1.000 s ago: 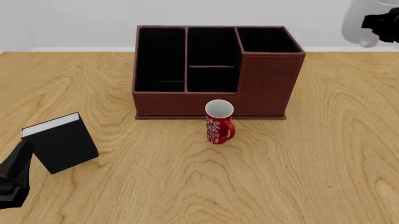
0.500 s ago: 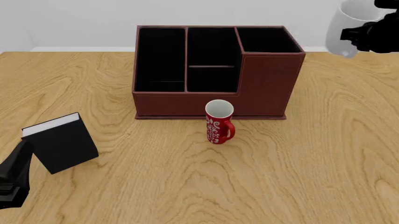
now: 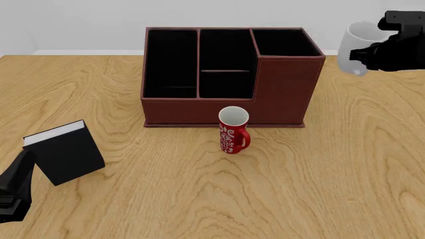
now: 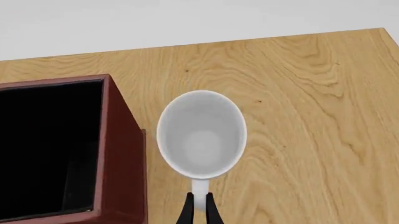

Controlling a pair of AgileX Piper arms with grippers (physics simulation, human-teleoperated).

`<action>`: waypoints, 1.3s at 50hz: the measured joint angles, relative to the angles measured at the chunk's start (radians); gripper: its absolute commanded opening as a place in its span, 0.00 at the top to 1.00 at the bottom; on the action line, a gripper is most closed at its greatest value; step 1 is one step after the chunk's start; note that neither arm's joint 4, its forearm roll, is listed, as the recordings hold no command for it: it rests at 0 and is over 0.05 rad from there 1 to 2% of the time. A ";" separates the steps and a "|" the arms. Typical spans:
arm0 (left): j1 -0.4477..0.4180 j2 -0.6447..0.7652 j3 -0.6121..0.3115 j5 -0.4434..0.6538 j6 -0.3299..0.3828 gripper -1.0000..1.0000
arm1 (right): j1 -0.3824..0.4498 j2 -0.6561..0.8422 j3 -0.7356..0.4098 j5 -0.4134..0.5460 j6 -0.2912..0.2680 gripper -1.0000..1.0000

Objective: Pick up the white mug and place it to the right of the caddy.

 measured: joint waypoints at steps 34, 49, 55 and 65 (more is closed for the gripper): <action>0.000 0.000 0.000 0.000 0.000 0.00 | 0.015 0.045 0.095 -0.096 0.005 1.00; 0.000 0.000 0.000 0.000 0.000 0.00 | 0.016 0.094 0.113 -0.123 0.013 1.00; 0.000 0.000 0.000 0.000 0.000 0.00 | 0.017 0.112 0.118 -0.133 0.016 1.00; 0.000 0.000 0.000 0.000 0.000 0.00 | 0.024 0.130 0.131 -0.150 0.021 1.00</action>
